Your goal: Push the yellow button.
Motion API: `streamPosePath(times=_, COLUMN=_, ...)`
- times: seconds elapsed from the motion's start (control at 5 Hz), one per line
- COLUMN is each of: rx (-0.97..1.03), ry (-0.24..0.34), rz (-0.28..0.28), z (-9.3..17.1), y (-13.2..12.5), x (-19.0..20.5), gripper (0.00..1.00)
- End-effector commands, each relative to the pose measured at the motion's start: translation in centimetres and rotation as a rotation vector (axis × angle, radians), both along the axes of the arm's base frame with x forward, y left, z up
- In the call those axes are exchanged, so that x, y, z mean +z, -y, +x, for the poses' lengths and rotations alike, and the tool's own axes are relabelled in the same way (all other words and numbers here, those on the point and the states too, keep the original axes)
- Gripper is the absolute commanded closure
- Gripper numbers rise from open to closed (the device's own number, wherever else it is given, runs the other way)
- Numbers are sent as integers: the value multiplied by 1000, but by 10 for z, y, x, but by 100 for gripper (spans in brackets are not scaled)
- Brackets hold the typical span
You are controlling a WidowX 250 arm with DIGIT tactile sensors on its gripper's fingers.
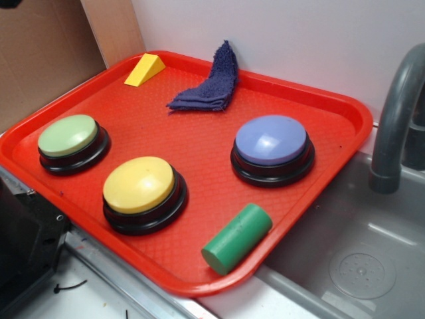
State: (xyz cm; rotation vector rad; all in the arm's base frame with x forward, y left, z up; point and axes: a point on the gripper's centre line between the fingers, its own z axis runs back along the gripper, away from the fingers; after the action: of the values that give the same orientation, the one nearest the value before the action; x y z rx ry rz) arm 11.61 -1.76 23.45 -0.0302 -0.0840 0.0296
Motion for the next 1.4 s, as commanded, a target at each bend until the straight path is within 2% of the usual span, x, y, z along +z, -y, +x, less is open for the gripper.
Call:
streamPosePath(times=0.0, rx=0, ry=0, rz=0, z=0, y=0, x=0, gripper=0)
streamPosePath(times=0.4, rx=-273, ry=98, rz=75, z=37, y=38, x=-47, gripper=0)
streamPosePath(times=0.6, rx=-367, ry=120, rz=91, z=47, y=51, x=-72, gripper=0)
streamPosePath(times=0.8, rx=-397, ry=95, rz=39, z=57, y=58, x=-94, gripper=0)
streamPosePath(times=1.0, rx=-396, ry=82, rz=-13, z=55, y=63, x=-122, gripper=0)
streamPosePath(times=1.2, rx=-434, ry=60, rz=-24, z=49, y=70, x=-149, gripper=0)
